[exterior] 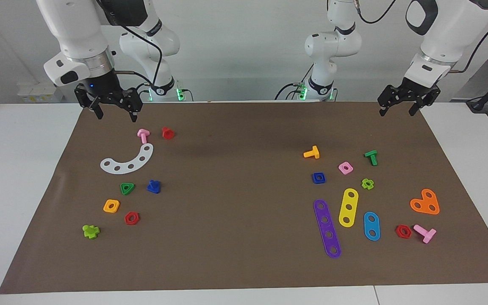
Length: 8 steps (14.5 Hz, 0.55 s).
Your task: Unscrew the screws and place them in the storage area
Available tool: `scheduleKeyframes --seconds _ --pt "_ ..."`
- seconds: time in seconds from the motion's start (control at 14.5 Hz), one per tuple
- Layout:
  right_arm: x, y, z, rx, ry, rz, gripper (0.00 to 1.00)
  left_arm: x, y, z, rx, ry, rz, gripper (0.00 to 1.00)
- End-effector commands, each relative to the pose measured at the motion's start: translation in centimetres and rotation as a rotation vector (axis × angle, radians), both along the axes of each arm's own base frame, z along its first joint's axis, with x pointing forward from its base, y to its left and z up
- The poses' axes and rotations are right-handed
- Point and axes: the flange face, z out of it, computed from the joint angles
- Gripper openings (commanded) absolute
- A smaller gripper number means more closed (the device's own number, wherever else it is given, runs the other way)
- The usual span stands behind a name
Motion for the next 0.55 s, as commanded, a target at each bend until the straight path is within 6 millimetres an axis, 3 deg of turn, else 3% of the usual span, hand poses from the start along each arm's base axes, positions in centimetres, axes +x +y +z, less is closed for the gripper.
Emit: scheduleKeyframes --seconds 0.0,0.48 --pt "-1.82 -0.55 -0.71 0.012 0.028 -0.017 1.00 -0.50 0.05 0.33 -0.013 -0.008 -0.007 1.00" --pt "-1.58 -0.48 -0.62 0.018 0.015 -0.012 1.00 -0.44 0.05 0.26 -0.013 -0.008 -0.007 1.00"
